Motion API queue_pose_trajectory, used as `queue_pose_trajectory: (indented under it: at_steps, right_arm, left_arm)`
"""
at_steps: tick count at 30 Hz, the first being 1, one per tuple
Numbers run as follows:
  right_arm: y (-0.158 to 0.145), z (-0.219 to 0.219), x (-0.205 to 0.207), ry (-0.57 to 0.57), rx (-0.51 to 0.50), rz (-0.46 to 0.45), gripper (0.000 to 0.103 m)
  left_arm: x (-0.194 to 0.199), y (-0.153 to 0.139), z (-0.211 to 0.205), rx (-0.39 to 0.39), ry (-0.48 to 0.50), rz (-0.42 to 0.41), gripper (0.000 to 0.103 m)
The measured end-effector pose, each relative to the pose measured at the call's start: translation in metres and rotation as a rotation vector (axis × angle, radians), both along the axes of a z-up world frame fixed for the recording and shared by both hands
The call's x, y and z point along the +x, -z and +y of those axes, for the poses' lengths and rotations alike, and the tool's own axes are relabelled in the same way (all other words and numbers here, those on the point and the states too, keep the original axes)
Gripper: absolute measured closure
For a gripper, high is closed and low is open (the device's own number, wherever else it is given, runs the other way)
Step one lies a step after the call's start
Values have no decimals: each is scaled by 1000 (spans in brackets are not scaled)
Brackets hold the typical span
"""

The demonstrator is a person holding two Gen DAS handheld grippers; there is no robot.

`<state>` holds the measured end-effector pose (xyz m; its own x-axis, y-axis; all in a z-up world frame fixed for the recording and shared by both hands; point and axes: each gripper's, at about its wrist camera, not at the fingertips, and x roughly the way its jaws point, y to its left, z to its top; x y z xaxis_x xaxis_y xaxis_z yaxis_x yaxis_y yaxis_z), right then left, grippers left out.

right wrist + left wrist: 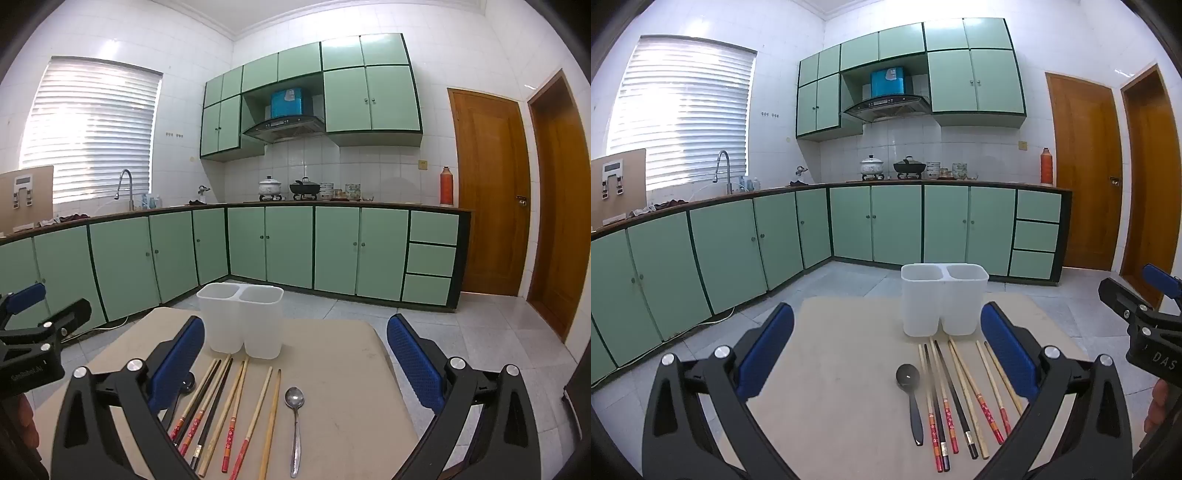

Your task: Organize utensils

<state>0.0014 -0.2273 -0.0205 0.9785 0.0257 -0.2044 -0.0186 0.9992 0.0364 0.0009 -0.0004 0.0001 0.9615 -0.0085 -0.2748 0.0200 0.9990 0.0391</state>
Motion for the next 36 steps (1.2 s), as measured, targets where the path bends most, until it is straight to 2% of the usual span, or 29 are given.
queue_pose_trajectory:
  at_steps: [14, 36]
  right_arm:
    - [0, 0, -1, 1, -1, -2, 6]
    - [-4, -5, -5, 5, 3, -6, 6]
  left_arm:
    - [-4, 1, 8, -1, -7, -17, 5]
    - [-9, 0, -3, 5, -11, -30, 5]
